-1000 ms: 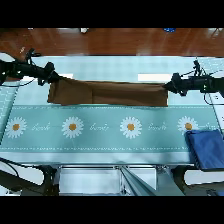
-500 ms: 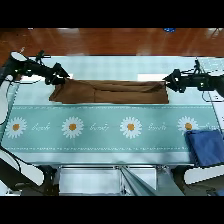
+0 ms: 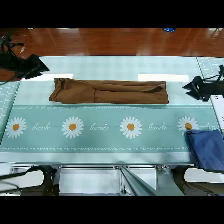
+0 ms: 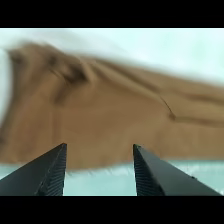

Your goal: Fold the shirts.

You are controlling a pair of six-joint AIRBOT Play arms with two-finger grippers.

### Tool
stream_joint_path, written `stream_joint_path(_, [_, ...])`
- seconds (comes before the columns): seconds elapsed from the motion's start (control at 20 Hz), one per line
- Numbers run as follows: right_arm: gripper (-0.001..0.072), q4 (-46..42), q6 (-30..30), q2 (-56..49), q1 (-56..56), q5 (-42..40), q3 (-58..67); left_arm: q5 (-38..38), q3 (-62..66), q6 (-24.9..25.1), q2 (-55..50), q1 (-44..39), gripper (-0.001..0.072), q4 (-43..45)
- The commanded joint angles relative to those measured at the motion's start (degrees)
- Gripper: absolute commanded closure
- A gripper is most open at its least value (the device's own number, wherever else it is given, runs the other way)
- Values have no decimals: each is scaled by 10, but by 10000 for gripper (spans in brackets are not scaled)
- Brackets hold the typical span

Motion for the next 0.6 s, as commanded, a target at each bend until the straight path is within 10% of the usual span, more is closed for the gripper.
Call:
stream_joint_path(0.0, [295, 51, -32, -22, 13, -18, -32, 80, -161, 8, 132, -58, 199, 11])
stream_joint_path(0.55, [293, 222, -120, -138, 42, 5, -13, 90, -218, 1, 161, -116, 199, -9])
